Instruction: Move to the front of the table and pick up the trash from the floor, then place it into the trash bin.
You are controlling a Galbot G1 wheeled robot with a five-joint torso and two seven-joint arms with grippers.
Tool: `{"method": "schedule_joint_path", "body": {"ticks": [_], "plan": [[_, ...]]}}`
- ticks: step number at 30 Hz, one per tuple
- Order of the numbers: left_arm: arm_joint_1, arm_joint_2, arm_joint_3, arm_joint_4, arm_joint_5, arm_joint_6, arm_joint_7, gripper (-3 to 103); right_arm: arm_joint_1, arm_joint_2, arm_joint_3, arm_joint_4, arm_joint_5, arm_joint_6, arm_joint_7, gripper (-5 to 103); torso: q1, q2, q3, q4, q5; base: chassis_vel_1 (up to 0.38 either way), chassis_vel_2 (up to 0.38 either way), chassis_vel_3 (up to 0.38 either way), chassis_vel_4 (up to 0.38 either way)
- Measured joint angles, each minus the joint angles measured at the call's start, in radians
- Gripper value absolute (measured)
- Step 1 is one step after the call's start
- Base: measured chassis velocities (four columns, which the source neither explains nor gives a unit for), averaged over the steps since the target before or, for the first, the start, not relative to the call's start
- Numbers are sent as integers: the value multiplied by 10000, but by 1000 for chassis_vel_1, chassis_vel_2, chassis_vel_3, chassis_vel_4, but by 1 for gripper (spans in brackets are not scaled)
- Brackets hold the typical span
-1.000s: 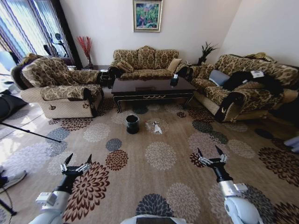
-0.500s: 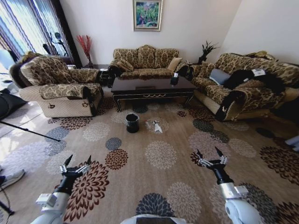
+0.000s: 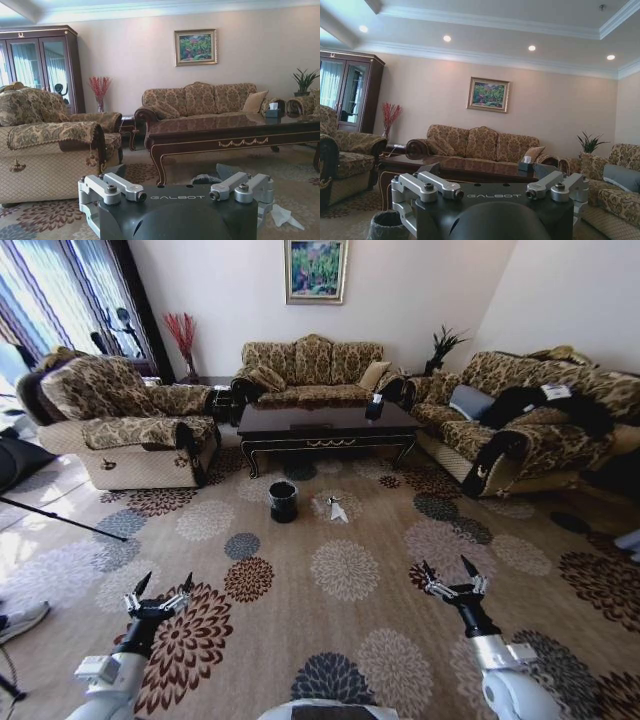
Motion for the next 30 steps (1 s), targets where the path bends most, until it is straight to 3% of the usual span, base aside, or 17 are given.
{"method": "schedule_joint_path", "body": {"ticks": [6,30], "plan": [[-44,-67,20,49,28,19,-33,100,-81,14,-67,58,428,43,-144,100,-128,-287,-159,-1,-1,0,0,0,0],[71,-170,116,127,55,-95,-77,100,-64,147,-110,-119,111,370,-365,100,-579,-1351,-777,-1,-1,0,0,0,0]]}}
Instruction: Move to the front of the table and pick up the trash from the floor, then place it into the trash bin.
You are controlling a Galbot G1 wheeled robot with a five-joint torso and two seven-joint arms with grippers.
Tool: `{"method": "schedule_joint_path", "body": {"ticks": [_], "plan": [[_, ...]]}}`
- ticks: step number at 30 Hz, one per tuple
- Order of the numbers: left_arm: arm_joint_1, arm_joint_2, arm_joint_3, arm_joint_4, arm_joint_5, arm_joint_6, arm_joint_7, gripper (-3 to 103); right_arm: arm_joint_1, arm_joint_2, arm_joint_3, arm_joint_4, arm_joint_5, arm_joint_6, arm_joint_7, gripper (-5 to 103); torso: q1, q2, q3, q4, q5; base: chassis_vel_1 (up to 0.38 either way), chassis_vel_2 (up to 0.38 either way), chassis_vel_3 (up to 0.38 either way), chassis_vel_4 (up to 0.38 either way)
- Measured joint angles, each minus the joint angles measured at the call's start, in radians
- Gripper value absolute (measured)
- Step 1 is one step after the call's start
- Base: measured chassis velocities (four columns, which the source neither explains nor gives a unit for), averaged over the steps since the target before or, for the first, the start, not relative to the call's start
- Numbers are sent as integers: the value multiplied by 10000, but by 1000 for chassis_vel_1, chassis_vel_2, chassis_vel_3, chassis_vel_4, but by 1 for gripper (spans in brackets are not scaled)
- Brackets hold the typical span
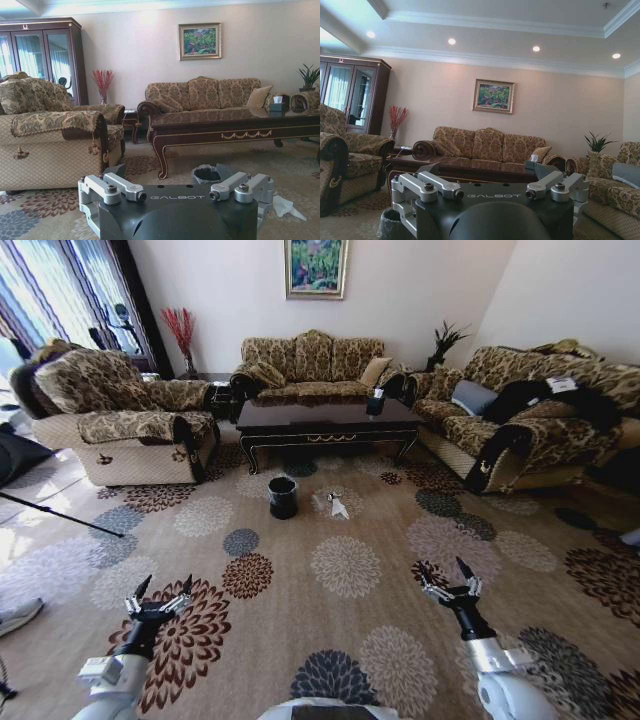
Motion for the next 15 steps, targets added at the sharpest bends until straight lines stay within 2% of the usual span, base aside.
{"method": "schedule_joint_path", "body": {"ticks": [15], "plan": [[-211,-16,122,-11,-4,106,1,100,183,-39,-71,-249,-224,-16,-107,100,-292,-679,-383,0,1,0,0,0,0]]}}
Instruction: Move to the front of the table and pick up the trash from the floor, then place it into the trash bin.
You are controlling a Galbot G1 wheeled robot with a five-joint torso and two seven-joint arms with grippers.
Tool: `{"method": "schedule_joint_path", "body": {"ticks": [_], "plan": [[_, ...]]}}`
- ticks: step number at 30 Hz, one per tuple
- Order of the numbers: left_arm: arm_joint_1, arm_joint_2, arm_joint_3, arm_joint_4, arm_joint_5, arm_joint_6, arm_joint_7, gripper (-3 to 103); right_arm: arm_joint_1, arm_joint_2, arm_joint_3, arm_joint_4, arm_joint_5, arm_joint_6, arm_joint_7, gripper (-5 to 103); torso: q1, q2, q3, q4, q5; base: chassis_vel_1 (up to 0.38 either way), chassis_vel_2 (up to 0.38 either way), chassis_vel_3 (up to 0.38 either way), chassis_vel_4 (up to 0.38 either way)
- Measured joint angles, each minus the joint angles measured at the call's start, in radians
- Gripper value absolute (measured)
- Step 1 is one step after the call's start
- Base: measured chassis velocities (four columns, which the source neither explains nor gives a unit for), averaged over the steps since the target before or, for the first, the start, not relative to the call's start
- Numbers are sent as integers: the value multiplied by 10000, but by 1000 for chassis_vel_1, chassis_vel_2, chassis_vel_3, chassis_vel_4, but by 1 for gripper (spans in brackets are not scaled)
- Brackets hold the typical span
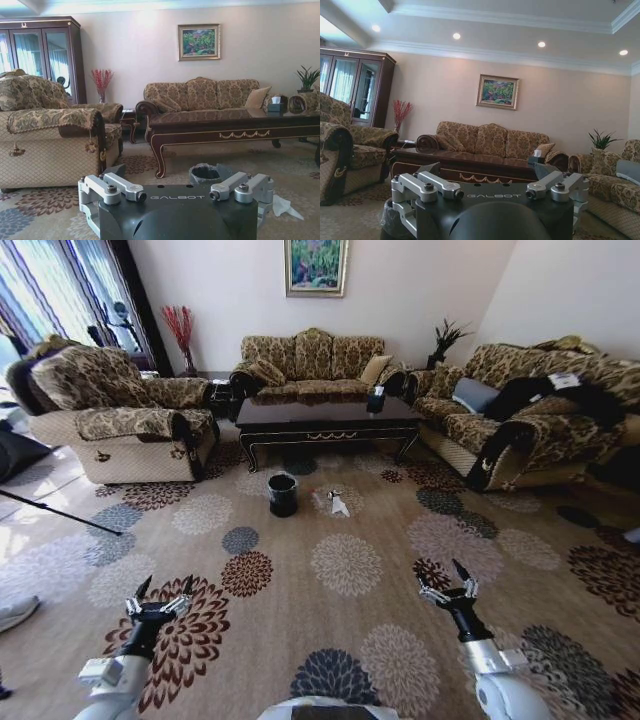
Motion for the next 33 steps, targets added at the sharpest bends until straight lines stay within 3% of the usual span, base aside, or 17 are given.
{"method": "schedule_joint_path", "body": {"ticks": [29,33], "plan": [[33,-101,240,-24,308,92,15,100,-38,72,78,-203,183,120,-239,100,-477,-1173,-697,0,0,0,0,0,0],[-42,-104,111,-162,-99,235,14,100,-32,214,84,-229,134,133,-251,100,-565,-1396,-834,0,-1,0,0,0,0]]}}
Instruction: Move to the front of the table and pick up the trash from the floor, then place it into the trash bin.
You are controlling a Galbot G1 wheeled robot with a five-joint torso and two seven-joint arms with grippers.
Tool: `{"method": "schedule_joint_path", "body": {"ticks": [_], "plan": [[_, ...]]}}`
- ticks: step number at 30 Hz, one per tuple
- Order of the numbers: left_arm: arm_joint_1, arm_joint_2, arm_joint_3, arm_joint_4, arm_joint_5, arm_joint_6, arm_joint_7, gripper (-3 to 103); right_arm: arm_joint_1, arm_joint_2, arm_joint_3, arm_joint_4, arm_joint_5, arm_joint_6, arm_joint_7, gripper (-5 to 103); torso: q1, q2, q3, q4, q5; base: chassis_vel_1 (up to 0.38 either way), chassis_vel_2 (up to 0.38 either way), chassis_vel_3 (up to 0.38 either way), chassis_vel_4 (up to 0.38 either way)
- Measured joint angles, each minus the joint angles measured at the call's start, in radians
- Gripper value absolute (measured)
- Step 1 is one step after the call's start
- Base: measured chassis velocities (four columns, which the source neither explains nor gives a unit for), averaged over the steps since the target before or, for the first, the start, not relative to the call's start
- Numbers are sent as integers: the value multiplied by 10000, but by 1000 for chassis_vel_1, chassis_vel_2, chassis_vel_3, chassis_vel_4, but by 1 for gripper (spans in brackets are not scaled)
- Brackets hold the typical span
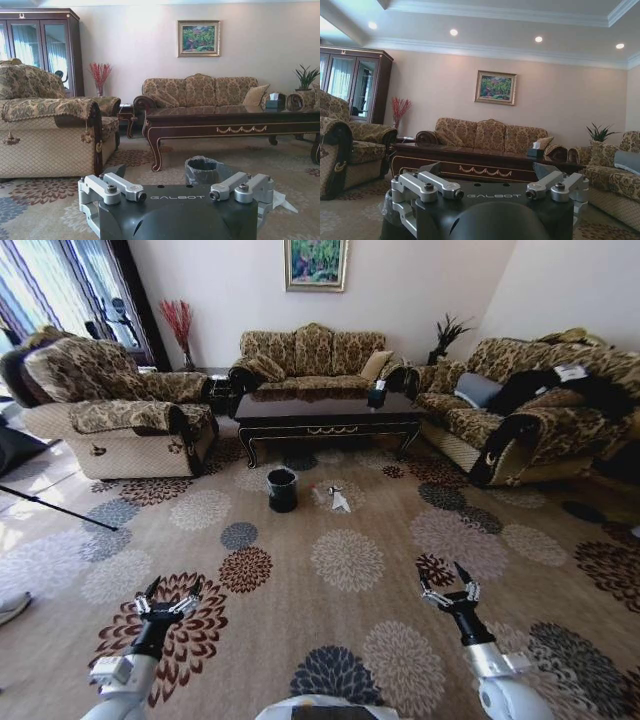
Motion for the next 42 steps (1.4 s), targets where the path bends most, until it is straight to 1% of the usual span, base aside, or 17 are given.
{"method": "schedule_joint_path", "body": {"ticks": [12,16,18,21,24,27,29,32,34,42], "plan": [[-77,-39,51,21,87,45,-2,100,71,43,-4,-65,-1,37,-39,100,-178,-436,-255,0,0,0,0,0,0],[-180,1,32,118,79,39,-2,100,89,46,-8,-70,-17,9,-46,100,-253,-648,-393,0,0,0,0,0,0],[-197,8,25,130,68,38,-2,100,91,52,-16,-70,-22,-3,-46,100,-265,-682,-415,0,0,0,0,0,0],[-226,-14,16,147,52,37,-4,100,85,57,-27,-70,-33,-27,-79,100,-341,-866,-528,0,0,0,0,0,0],[-223,-42,17,155,55,36,-6,100,86,55,-27,-76,-33,-29,-97,100,-368,-945,-578,0,0,0,0,0,0],[-176,-68,21,175,77,12,-7,100,97,63,-37,-89,-41,-35,-109,100,-434,-1133,-698,0,0,0,0,0,0],[-172,-69,21,180,80,7,-6,100,100,73,-39,-90,-56,-37,-109,100,-445,-1160,-717,0,0,0,0,0,0],[-163,-77,21,215,81,-23,-8,100,84,127,-49,-91,-109,-59,-156,100,-506,-1326,-818,0,0,0,0,0,0],[-160,-80,21,221,81,-29,-8,100,77,133,-50,-90,-109,-59,-181,100,-513,-1345,-830,0,0,0,0,0,0],[-115,-134,25,269,101,-102,-9,100,7,138,-35,-80,-125,-53,-281,100,-645,-1705,-1062,0,1,0,0,0,0]]}}
